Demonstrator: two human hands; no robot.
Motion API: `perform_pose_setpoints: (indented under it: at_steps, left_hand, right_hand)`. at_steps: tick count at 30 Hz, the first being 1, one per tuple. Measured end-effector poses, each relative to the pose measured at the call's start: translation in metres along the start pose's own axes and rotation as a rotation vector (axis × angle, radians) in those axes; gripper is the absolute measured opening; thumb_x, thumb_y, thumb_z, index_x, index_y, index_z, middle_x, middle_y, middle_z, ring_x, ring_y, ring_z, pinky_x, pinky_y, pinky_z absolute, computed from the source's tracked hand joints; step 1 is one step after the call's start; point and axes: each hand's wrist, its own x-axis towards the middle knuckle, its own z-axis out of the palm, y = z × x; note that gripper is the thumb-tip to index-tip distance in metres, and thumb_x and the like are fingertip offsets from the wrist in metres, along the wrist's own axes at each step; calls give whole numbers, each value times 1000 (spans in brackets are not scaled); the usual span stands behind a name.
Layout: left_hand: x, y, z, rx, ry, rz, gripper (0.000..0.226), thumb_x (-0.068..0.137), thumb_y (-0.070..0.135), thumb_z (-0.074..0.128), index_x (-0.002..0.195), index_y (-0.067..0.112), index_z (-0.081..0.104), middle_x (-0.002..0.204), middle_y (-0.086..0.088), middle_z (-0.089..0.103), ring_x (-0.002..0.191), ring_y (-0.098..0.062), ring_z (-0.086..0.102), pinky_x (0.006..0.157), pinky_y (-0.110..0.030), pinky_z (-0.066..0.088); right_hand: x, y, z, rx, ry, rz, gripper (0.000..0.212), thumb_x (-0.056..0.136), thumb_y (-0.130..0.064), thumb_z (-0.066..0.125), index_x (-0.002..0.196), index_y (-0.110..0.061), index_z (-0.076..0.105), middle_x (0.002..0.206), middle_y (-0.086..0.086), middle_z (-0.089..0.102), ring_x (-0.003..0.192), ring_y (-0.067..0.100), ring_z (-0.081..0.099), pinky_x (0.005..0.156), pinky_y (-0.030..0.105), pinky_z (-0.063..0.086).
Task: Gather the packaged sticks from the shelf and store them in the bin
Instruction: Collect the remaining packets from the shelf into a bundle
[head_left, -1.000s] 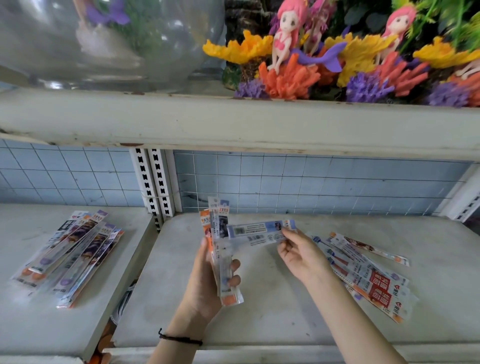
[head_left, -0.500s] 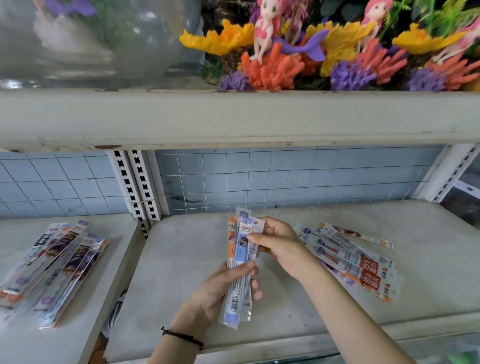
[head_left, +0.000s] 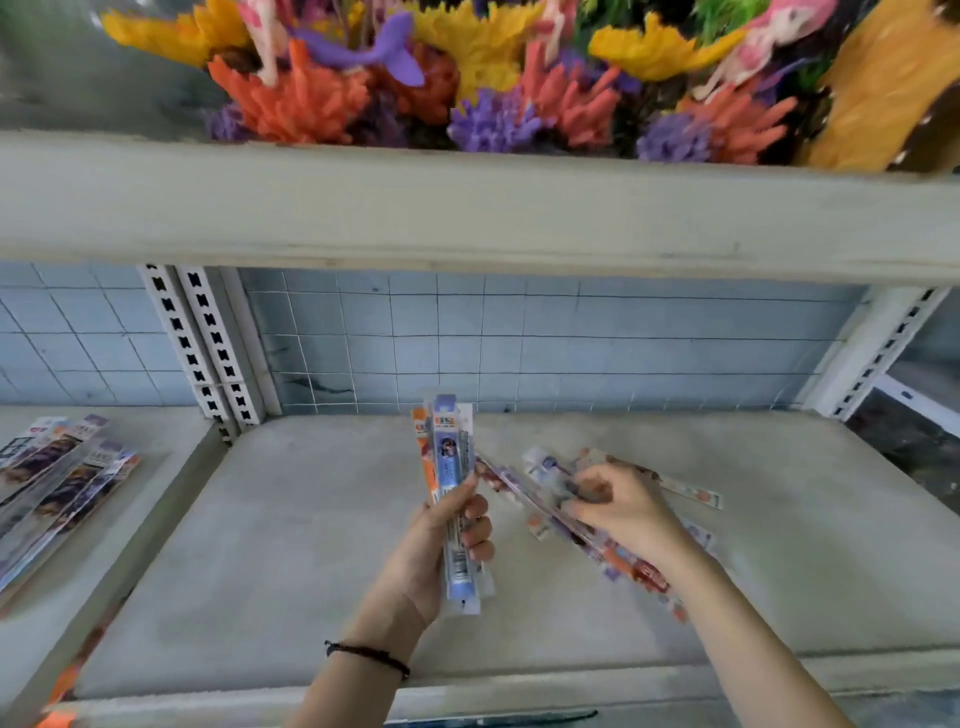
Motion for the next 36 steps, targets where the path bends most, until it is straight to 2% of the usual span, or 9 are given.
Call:
perform_pose_setpoints:
  at_steps: [2,4,9,16,19,24,30,33,36]
  left_hand:
    - [5,-16,14,1,13,34,1,85,15,56,84,15,56,57,3,40,39,-7,34,36,-18,31]
    - [9,-29,22,4,15,73,4,86,14,62,85,15,58,58,3,39,41,-7,34,38,-18,31]
    - [10,-53,39,61,36,163,7,84,18,64,89,18,59,58,6,35,45,-7,33,40,-18,33]
    - [10,-64,47,60,139,209,27,80,10,65,105,11,55,55,4,39,41,-7,35,38,-19,34]
    - [8,-64,45,134,145,209,29,77,14,65,103,11,55,56,4,42,42,-7,37,39,-19,37]
    - [8,-64,49,150,159,203,9,87,13,62,88,12,54,60,-1,48,49,-12,47,43,-21,40]
    - [5,-64,53,128,129,173,13,85,17,61,92,7,63,74,-10,67,56,-18,63,48,-27,51]
    - [5,-65,57,208,149,157,16,85,18,61,94,8,69,92,-13,73,77,-21,71,59,-28,56]
    - [9,-67,63,316,119,138,19,89,18,57,100,7,68,101,-13,74,93,-25,71,68,-32,57]
  right_hand:
    - [-5,12,-19,-192,-102,-21,49,50,-51,75,89,-22,72,87,-6,71,80,13,65,76,34,52]
    - [-7,19,-31,-290,-150,-46,66,40,-59,68,94,-22,73,92,-6,69,84,13,64,78,35,53]
    - [-1,25,-43,-204,-257,2,44,57,-31,86,96,-21,69,90,-13,70,85,12,66,75,29,52]
    - [3,27,-49,-43,-303,16,27,66,-19,82,86,-10,67,78,-1,66,66,10,58,57,23,40]
    - [5,28,-49,92,-290,66,31,66,-20,83,83,-1,66,71,8,67,61,16,61,58,25,44]
    - [4,24,-55,517,-270,225,22,73,-10,80,92,-3,71,83,18,74,69,31,70,72,43,57]
    - [4,29,-59,678,-239,268,22,72,-14,80,89,-5,70,79,16,75,66,29,71,65,37,58]
    - [1,25,-55,861,-298,300,38,64,-20,80,96,-3,69,86,18,74,73,30,70,73,40,57]
    - [-2,16,-50,1035,-322,357,37,69,-19,79,102,-4,69,95,19,73,85,34,71,83,47,55]
